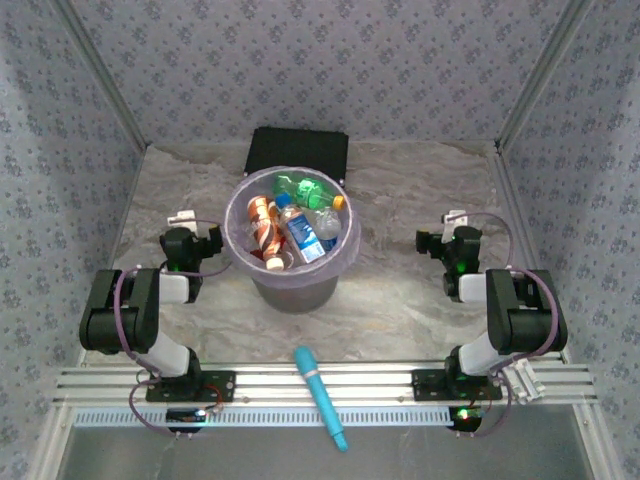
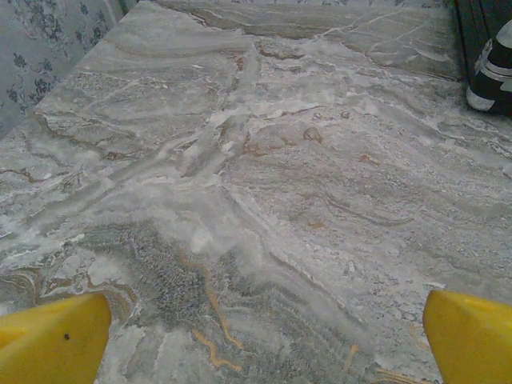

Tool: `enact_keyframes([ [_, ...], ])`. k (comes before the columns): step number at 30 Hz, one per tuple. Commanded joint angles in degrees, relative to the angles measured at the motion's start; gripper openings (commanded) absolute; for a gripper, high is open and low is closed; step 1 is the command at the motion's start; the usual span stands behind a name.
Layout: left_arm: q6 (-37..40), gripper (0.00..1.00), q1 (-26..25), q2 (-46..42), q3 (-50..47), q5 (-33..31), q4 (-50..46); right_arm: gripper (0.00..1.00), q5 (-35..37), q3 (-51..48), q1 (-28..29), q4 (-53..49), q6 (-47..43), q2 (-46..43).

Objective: Put the plastic bottles in the bin

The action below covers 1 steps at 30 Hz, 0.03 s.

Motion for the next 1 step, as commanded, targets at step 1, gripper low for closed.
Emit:
enact_keyframes([
  [1,0.77,1.00,-0.13,0.09,0.68,-0.67,1.89,1.00,-0.17,1.10,-0.16,0.66,0.60,0.11],
])
